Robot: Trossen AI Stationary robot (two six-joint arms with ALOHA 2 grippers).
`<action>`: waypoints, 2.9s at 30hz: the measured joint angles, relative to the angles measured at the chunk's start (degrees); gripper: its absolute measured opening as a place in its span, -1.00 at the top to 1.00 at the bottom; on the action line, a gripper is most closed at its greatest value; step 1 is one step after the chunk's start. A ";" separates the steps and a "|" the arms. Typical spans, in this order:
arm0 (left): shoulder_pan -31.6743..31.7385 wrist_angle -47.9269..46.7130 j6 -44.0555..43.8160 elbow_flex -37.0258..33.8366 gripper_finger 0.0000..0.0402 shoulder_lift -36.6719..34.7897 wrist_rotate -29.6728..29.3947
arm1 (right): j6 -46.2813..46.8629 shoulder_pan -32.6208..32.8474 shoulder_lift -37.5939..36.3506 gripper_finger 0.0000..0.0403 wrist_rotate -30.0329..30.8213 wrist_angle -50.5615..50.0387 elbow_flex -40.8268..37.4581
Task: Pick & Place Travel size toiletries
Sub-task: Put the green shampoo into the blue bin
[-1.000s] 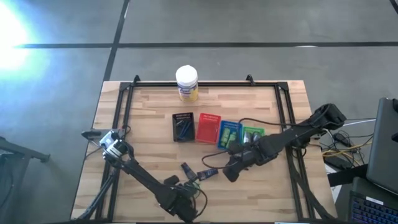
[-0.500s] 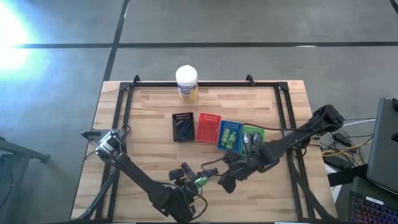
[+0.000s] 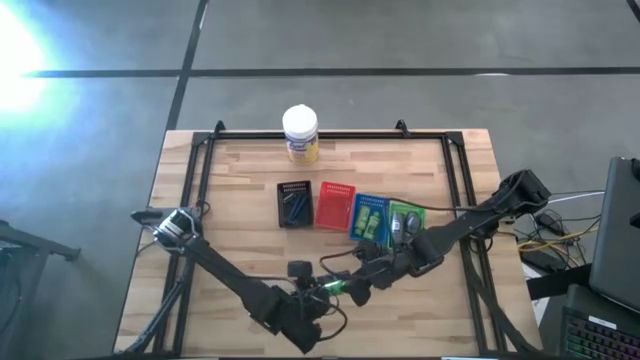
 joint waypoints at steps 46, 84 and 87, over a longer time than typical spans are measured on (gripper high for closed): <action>1.80 1.43 -1.29 1.25 0.06 -0.34 -3.02 | -0.11 -1.62 0.03 0.53 -0.12 -1.30 -0.94; -16.11 -17.84 -62.50 -8.00 -0.36 -4.63 -2.76 | -0.56 -15.10 -0.05 0.51 19.14 -38.60 -1.38; -15.84 -11.49 -61.26 -12.55 -0.36 -7.04 -3.48 | -3.04 -16.80 1.30 0.40 18.50 -38.57 -1.38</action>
